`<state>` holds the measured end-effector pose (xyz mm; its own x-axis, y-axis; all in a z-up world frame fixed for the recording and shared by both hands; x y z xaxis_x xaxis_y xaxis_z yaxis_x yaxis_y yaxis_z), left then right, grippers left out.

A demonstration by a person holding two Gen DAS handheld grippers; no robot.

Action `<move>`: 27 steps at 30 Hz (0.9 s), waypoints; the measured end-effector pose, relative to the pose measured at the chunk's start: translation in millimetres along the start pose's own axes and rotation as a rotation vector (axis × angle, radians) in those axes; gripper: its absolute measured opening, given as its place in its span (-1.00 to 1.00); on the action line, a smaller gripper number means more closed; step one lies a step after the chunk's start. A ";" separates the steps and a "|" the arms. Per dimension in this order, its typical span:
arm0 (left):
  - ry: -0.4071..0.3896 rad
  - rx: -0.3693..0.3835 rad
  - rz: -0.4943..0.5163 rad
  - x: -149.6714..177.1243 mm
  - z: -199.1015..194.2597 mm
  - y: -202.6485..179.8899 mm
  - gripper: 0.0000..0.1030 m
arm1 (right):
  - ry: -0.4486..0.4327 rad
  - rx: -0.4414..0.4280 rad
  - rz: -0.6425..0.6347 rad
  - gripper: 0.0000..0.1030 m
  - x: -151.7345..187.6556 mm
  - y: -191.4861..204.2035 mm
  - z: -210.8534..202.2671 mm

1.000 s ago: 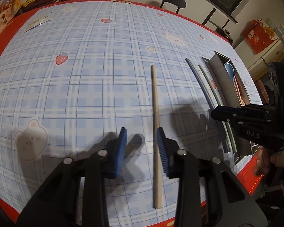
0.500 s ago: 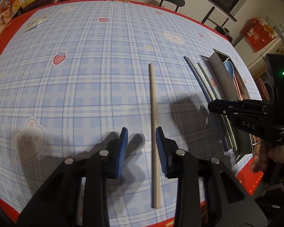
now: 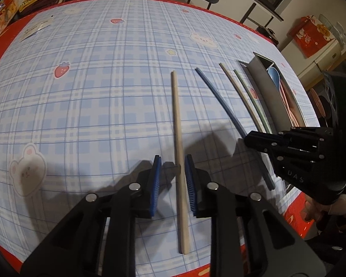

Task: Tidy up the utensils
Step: 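Close the right tool on the blue chopstick, then close the left tool on a beige chopstick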

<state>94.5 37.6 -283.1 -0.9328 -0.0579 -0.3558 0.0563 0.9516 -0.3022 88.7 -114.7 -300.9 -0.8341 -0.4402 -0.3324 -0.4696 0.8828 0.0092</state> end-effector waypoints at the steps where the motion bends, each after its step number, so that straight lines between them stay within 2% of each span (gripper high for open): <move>1: 0.004 0.000 0.008 0.5 1.3 -2.0 -0.55 | -0.001 0.002 -0.002 -0.87 0.4 0.6 0.0; 4: 0.014 -0.004 0.031 0.9 4.7 -6.5 -0.55 | -0.006 0.003 -0.007 -0.87 -0.7 0.9 0.9; 7: 0.026 -0.039 0.055 1.9 11.0 -9.9 -0.56 | -0.012 -0.009 0.003 -0.87 0.3 -0.8 0.5; 17: 0.005 -0.107 0.141 3.2 16.8 -22.1 -0.51 | -0.020 -0.026 0.028 -0.86 2.3 -4.8 -1.0; 21: -0.004 -0.100 0.159 3.5 17.4 -23.3 -0.45 | -0.023 -0.036 0.041 -0.86 2.3 -6.2 -1.0; 27: -0.010 -0.087 0.161 4.6 16.6 -22.0 -0.48 | -0.023 -0.034 0.039 -0.86 3.0 -5.9 -1.2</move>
<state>94.9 11.4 -292.8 -0.9107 0.0950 -0.4021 0.1732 0.9713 -0.1629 88.6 -121.4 -300.9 -0.8454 -0.4010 -0.3529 -0.4464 0.8932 0.0543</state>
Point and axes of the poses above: each gripper's, at about its wrist camera, not at the fingertips, and z roughly the way its jaws point, y to its left, x to its underside, the point moved 2 cm from there along z, roughly the way its jaws point, and after that the axes turned 6 degrees about -z, right-handed, at the moved point
